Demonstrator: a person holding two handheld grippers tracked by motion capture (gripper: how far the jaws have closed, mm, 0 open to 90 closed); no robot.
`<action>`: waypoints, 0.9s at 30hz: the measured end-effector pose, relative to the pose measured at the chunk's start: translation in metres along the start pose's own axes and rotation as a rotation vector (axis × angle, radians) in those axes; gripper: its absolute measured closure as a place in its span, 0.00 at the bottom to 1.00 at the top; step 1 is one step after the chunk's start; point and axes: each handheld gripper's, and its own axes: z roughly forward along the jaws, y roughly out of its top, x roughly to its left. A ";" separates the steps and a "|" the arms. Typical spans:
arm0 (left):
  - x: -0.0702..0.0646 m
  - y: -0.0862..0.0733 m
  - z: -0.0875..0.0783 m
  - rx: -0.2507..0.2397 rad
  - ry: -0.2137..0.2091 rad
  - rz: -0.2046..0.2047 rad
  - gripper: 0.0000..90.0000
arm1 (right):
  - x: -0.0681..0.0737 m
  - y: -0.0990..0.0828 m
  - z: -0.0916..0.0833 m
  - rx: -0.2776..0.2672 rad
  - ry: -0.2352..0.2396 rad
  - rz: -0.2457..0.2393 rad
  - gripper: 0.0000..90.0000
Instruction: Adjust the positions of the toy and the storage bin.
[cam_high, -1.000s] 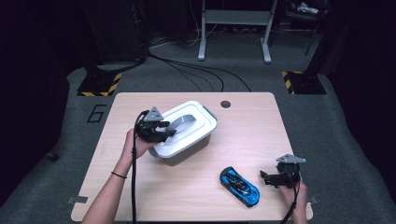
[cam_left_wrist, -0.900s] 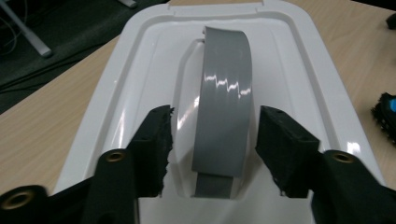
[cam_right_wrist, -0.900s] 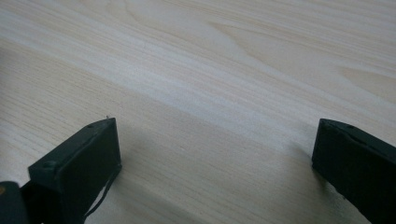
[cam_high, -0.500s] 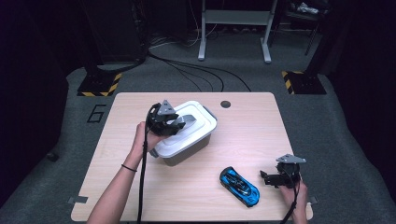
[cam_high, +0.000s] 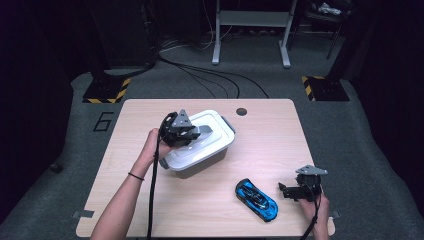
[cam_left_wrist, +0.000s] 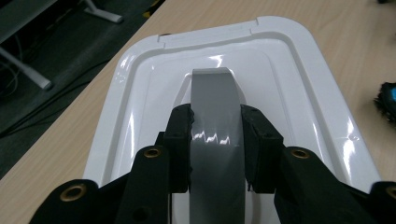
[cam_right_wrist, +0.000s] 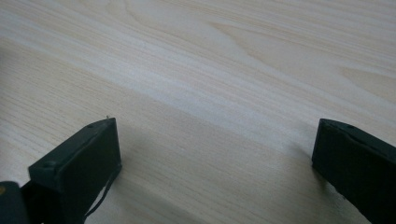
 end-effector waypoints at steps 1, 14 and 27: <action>-0.001 0.000 0.000 -0.002 -0.014 0.013 0.74 | 0.000 0.000 0.000 0.000 0.000 0.000 0.00; 0.002 -0.010 -0.009 -0.060 0.029 -0.130 0.28 | 0.000 0.000 0.000 -0.002 -0.001 0.003 0.00; 0.003 -0.055 -0.045 -0.043 0.100 -0.291 0.03 | 0.010 0.017 -0.006 0.001 0.040 -0.025 0.04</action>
